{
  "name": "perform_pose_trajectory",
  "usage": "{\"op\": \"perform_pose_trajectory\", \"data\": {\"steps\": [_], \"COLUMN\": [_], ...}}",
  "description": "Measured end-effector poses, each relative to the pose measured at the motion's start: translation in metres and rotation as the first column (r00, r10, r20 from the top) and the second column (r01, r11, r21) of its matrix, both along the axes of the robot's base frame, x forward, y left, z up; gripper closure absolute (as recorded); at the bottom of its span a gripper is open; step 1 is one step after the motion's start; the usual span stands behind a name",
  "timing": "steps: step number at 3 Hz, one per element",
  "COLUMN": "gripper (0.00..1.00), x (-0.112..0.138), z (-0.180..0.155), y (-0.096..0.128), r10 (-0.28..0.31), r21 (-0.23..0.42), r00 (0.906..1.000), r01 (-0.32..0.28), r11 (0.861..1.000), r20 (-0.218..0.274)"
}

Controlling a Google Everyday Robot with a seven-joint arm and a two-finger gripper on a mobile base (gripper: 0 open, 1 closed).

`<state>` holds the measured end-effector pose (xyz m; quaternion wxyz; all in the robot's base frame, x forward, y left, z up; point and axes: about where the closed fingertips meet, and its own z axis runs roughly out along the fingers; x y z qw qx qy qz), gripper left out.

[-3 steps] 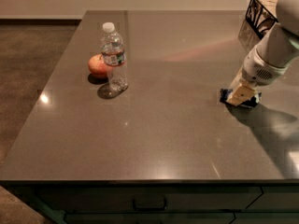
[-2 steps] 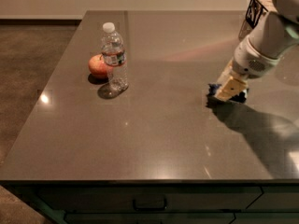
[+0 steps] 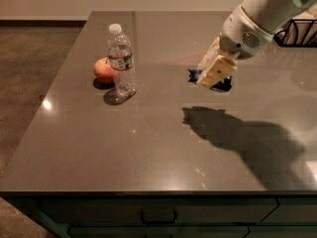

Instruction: Pick rxbar blueberry

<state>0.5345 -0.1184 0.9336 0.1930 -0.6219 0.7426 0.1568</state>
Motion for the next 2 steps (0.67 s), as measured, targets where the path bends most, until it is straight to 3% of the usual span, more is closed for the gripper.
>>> {"op": "perform_pose_trajectory", "data": {"steps": [1,2], "gripper": [1.0,1.0], "x": [-0.0019,-0.0017], "z": [0.0184,0.0201], "y": [0.0218,0.0237], "r10": [0.038,0.041], "r21": [0.043,0.047], "r00": [0.9992,0.9991], "r01": [-0.038,-0.041], "r11": [0.998,0.998], "r20": [0.012,0.014]}}
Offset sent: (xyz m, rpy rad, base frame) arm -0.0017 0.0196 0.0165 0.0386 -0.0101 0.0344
